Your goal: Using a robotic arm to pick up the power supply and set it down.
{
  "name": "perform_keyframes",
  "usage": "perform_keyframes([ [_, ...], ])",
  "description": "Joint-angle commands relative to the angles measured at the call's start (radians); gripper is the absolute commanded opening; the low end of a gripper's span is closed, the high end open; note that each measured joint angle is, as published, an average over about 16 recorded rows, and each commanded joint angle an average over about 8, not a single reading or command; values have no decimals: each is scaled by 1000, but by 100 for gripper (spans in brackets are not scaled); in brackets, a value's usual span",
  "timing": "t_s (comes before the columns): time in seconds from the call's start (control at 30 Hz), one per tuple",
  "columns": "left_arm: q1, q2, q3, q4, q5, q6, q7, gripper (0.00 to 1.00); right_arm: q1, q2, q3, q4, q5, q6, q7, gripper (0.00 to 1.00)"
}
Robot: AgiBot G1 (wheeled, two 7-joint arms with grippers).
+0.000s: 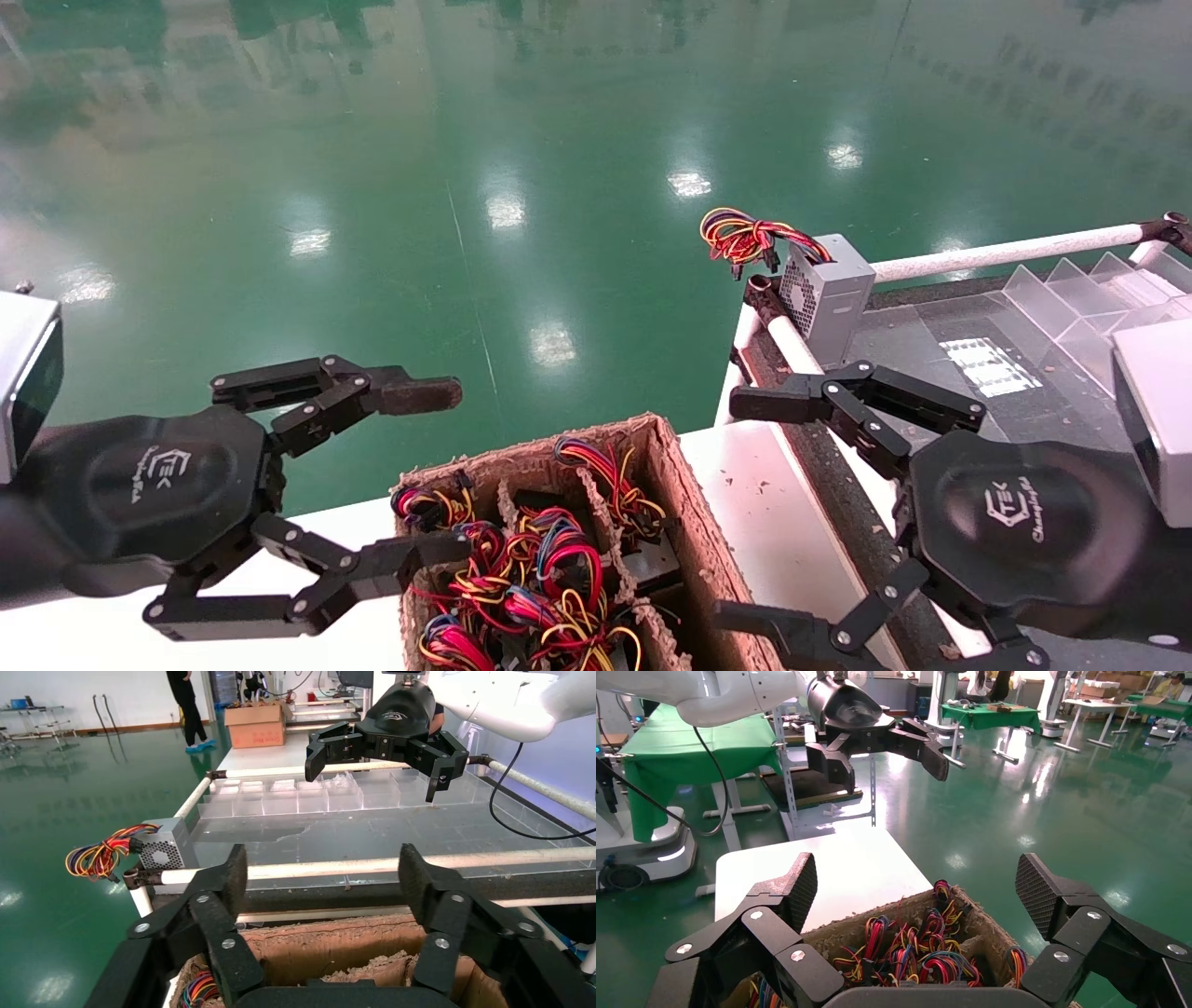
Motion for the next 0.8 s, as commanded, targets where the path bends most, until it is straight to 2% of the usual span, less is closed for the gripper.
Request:
perform_keyframes([
  [0.03, 0, 0, 0, 0, 0, 0, 0, 0, 0, 0, 0, 0, 0, 0, 0, 100],
  [0.8, 0, 0, 0, 0, 0, 0, 0, 0, 0, 0, 0, 0, 0, 0, 0, 100],
])
